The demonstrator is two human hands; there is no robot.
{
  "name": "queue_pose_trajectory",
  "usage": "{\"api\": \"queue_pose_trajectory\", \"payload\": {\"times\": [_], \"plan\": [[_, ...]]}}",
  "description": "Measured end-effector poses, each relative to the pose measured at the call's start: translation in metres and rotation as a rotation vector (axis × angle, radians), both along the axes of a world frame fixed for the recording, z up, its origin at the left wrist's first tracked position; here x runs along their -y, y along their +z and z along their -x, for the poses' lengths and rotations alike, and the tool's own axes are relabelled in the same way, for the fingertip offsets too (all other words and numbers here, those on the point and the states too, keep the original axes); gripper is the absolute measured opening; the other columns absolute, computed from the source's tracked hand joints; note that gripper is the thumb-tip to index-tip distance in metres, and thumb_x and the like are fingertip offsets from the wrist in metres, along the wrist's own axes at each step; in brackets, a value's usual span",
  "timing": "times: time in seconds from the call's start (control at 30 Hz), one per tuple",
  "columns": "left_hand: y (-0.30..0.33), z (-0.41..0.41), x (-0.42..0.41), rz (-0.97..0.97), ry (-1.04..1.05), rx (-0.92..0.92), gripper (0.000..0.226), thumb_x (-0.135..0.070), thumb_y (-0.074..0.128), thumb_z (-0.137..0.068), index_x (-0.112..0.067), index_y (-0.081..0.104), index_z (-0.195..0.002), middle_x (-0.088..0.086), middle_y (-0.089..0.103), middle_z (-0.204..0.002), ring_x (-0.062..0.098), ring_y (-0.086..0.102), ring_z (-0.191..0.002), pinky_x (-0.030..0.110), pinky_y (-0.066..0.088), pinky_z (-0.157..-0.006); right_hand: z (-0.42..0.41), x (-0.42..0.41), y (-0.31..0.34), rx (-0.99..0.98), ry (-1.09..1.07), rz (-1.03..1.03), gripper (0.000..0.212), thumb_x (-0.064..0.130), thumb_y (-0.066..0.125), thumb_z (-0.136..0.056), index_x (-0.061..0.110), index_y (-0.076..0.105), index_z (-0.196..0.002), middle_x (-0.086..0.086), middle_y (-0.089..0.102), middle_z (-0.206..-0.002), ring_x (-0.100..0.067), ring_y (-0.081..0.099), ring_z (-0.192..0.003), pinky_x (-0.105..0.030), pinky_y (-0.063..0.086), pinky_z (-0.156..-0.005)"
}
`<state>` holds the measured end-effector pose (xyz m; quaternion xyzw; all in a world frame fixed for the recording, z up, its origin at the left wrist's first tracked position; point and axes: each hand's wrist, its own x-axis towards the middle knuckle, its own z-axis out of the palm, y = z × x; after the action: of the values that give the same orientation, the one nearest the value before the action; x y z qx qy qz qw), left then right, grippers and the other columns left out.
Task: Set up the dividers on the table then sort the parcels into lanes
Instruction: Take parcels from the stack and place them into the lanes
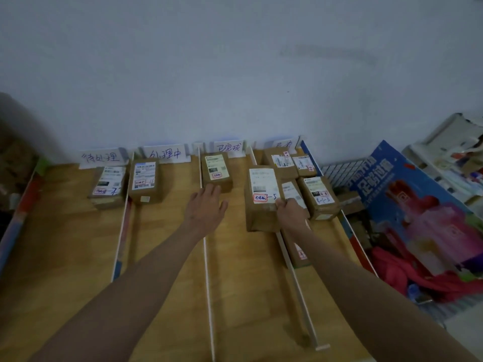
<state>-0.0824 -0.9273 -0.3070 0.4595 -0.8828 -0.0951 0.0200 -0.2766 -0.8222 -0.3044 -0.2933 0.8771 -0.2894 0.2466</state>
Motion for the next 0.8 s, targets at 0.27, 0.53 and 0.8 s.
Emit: {"api": "queue_pose_trajectory", "payload": {"times": [0.27,0.53,0.8], "plan": [[-0.023,0.038,0.045,-0.003,0.086,-0.024,0.049,-0.046,0.030,-0.101,-0.017,0.043,-0.139,0.003,0.051,-0.138,0.023,0.049,-0.124,0.040,0.037,-0.104,0.052,0.088,-0.036,0.040,0.029,0.025,0.043,0.040,0.041,-0.102,0.002,0.055,-0.115,-0.015,0.063,-0.113,-0.030,0.060,-0.105,-0.046,0.051,-0.091],[-0.055,0.057,0.079,-0.017,0.187,0.003,0.045,-0.045,0.033,-0.101,-0.020,0.045,-0.137,0.001,0.051,-0.139,0.022,0.048,-0.128,0.038,0.034,-0.106,0.086,0.176,-0.084,0.081,0.120,0.005,0.046,0.045,0.037,-0.101,0.005,0.053,-0.116,-0.014,0.062,-0.113,-0.029,0.061,-0.102,-0.048,0.054,-0.087],[-0.086,0.053,0.093,-0.061,0.248,0.009,0.050,-0.046,0.030,-0.102,-0.020,0.041,-0.144,0.000,0.047,-0.145,0.020,0.045,-0.131,0.037,0.034,-0.109,0.088,0.217,-0.127,0.077,0.158,-0.072,0.049,0.042,0.036,-0.102,0.000,0.047,-0.125,-0.020,0.056,-0.123,-0.036,0.056,-0.113,-0.054,0.050,-0.093]]}}
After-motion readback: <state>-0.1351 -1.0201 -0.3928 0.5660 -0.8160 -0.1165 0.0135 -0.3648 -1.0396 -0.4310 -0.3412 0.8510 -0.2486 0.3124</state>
